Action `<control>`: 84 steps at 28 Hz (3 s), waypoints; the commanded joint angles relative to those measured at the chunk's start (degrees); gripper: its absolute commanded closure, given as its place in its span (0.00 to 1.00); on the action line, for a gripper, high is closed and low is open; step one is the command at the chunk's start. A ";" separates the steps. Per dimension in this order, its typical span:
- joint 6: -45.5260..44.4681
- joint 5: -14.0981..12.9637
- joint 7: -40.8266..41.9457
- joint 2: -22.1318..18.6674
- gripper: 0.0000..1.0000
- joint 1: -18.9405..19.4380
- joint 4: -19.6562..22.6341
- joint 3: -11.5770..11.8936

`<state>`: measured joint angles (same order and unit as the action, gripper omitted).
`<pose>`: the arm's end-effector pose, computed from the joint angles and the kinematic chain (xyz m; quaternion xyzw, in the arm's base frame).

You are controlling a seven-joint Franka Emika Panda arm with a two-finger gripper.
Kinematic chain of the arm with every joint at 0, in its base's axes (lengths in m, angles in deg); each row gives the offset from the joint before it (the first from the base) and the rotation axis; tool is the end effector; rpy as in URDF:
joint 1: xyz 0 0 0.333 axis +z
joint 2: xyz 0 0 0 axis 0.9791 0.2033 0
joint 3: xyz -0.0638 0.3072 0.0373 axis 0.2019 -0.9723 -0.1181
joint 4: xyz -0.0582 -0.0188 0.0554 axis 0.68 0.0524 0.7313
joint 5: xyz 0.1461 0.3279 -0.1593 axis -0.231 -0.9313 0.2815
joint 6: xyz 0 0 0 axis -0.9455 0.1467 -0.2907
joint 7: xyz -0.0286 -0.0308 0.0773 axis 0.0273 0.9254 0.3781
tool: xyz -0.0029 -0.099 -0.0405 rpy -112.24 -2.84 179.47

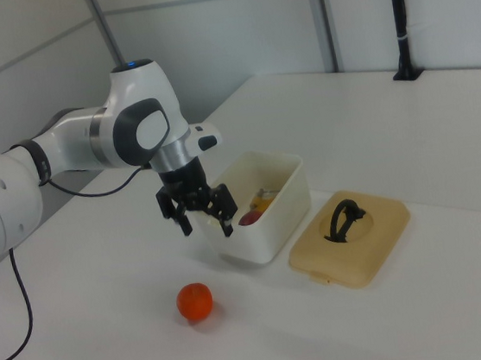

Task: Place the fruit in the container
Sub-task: 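Lower the apple into the container and open the gripper, then move the gripper to the orange and grasp it, then lift the orange and carry it over the container, then lower the orange into the container and open the gripper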

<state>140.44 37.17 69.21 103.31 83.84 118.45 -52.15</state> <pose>0.6506 0.1023 0.4749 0.9937 0.1020 -0.0328 0.0326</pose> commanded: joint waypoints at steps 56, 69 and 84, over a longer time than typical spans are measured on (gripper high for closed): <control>4.80 3.90 1.18 1.01 1.00 7.26 8.27 0.14; 21.19 -0.14 -0.22 1.08 1.00 2.25 1.15 0.23; 33.63 1.52 -6.11 6.62 0.00 2.16 1.15 0.23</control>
<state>174.00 37.96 64.95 110.68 85.34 120.00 -52.32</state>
